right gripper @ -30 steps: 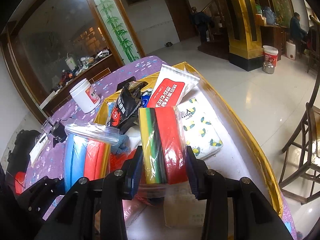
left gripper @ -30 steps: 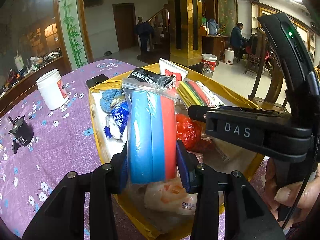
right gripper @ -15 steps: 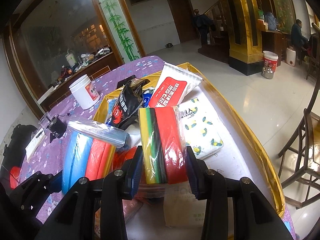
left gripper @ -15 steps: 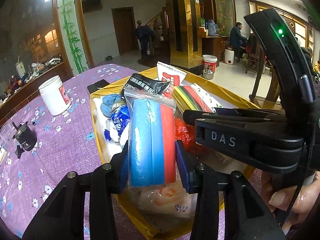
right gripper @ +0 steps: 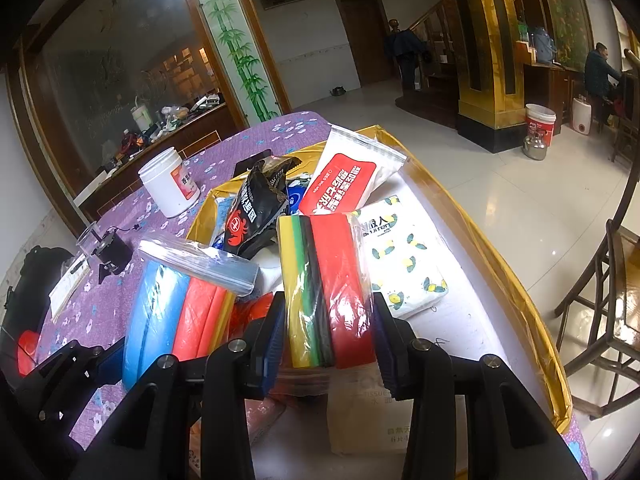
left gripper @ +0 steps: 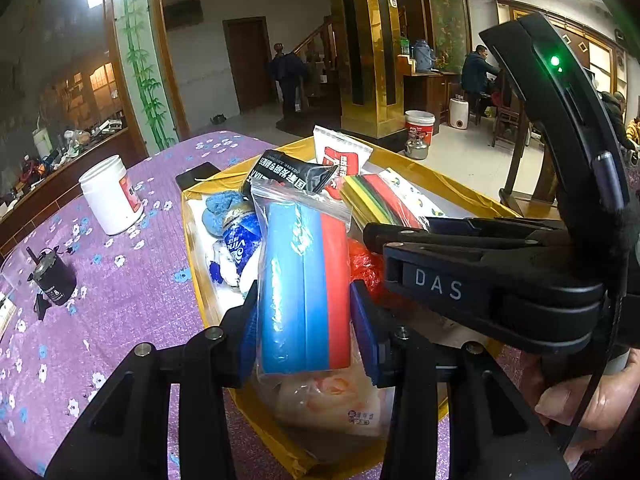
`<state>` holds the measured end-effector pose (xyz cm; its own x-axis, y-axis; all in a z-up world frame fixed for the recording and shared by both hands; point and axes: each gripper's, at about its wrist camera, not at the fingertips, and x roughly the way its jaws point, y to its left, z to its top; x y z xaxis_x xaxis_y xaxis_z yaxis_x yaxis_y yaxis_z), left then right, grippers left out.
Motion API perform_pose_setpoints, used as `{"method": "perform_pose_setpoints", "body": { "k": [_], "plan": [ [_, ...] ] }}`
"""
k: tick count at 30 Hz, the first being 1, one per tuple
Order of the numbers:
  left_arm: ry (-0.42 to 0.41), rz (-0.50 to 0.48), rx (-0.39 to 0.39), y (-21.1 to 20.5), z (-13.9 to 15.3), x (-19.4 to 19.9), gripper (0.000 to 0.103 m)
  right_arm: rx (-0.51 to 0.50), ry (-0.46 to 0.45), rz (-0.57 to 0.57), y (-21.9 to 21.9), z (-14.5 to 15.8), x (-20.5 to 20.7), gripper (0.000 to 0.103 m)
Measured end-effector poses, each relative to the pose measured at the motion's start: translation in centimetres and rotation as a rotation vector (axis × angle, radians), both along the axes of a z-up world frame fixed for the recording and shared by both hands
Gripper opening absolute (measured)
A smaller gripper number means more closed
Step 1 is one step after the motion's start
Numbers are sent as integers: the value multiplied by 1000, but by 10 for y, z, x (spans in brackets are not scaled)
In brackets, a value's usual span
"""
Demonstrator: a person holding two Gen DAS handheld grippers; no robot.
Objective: Organize soft objects
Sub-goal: 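Open both grippers to release the tube packs in the box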
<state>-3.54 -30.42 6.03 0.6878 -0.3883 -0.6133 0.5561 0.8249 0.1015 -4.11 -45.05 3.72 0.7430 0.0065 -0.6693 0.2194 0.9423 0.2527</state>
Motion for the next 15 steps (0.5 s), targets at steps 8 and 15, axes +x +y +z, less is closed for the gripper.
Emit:
{"method": "perform_pose_setpoints", "body": {
  "k": [8,15],
  "plan": [
    [-4,-1,3,0,0,-1,39,-3,0,1,1,0,0,42],
    [-8,0,3,-1,1,-2,39,-3,0,1,2,0,0,43]
  ]
}}
